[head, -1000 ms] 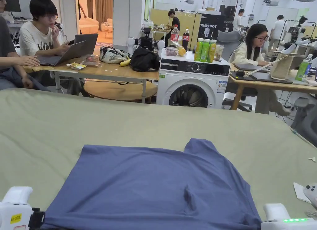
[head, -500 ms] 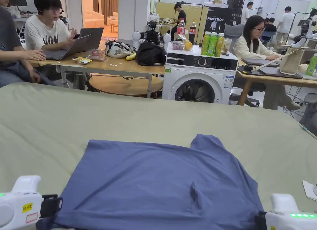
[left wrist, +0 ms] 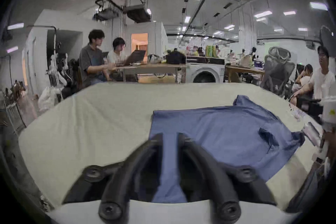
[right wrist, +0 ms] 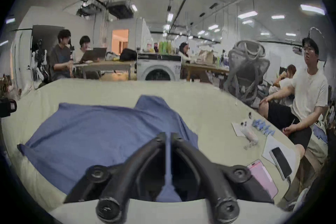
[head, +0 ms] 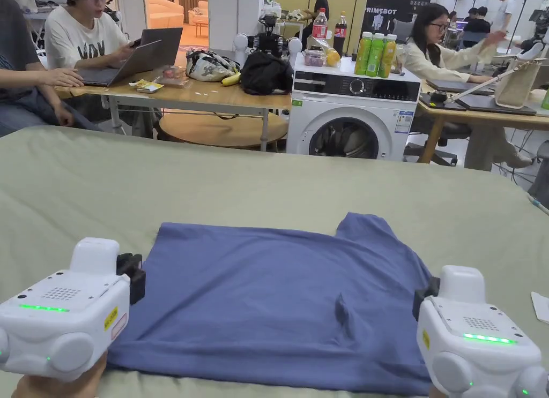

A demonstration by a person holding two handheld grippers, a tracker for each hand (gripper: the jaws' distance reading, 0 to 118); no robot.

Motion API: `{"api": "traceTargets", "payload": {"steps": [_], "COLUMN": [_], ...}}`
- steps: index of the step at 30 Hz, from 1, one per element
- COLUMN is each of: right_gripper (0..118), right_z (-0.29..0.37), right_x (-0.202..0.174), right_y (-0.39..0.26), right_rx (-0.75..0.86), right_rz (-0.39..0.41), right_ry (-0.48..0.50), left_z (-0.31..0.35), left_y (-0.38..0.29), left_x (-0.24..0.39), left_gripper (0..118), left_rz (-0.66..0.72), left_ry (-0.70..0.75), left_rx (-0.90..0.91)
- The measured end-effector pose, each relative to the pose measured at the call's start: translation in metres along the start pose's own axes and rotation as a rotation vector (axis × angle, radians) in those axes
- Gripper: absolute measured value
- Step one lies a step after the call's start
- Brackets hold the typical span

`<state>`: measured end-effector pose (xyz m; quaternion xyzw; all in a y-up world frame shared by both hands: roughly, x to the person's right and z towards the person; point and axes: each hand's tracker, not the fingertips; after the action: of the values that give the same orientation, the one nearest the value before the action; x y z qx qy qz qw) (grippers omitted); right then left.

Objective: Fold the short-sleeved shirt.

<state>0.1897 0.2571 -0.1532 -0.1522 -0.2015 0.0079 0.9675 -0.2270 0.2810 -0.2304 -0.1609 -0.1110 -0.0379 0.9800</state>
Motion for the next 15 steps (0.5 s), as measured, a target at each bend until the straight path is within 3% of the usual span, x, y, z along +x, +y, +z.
{"api": "traceTargets", "payload": {"steps": [7,13,14,15], "right_gripper": [0,0,0,0], "right_z": [0.000,-0.006,-0.007,-0.007], "right_x": [-0.019,-0.015,-0.015,-0.014], "right_y": [0.001,-0.004,-0.005,-0.007], "right_rx": [-0.025,-0.091,-0.100,-0.107], "right_rz": [-0.010,-0.016,-0.012,-0.009], "right_ry": [0.056,0.072,0.074,0.074], "left_z": [-0.001,-0.016,-0.015,-0.018], "left_y": [0.000,-0.006,-0.008,-0.012], "left_x": [-0.001,-0.049,-0.055,-0.064], "left_gripper": [0,0,2,21], "left_rz": [0.004,0.148,0.177,0.205], "left_ry": [0.041,-0.051,-0.076,-0.092], "left_rx": [-0.074,-0.383,-0.427,-0.461]}}
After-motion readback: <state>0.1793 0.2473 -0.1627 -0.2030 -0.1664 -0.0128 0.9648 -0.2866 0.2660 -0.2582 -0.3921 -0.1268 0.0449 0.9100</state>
